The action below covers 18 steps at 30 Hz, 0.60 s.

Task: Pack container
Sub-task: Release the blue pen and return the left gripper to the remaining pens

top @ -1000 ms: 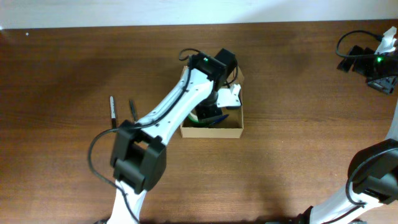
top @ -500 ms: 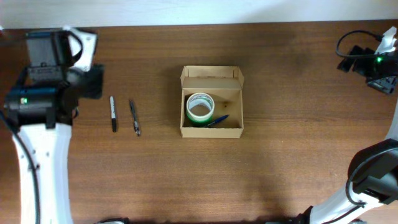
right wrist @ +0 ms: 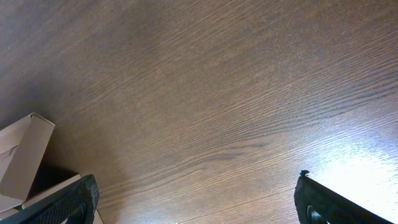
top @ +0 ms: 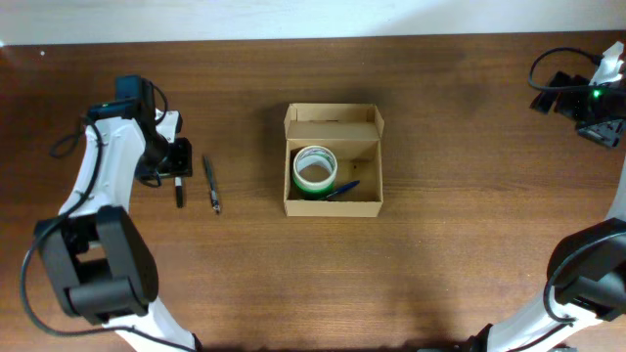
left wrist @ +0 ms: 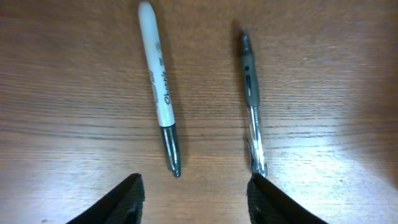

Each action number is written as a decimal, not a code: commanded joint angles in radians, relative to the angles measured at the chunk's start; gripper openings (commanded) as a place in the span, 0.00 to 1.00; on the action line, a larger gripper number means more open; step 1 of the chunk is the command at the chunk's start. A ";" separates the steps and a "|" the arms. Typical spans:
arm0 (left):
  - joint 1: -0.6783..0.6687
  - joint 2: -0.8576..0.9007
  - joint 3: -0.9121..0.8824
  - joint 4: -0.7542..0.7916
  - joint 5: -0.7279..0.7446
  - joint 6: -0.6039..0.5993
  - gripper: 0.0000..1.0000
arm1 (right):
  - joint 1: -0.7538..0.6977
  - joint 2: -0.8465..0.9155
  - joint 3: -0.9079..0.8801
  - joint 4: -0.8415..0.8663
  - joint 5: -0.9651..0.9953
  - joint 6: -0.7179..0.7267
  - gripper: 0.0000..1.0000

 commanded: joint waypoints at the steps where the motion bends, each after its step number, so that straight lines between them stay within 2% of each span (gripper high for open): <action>1: 0.005 0.049 0.008 0.005 0.023 -0.019 0.48 | 0.003 0.003 -0.003 0.000 -0.005 0.001 0.99; 11: 0.007 0.107 0.007 0.109 0.017 -0.006 0.43 | 0.003 0.003 -0.003 0.000 -0.005 0.001 0.99; 18: 0.007 0.157 0.006 0.124 0.016 -0.006 0.43 | 0.003 0.003 -0.003 0.000 -0.005 0.000 0.99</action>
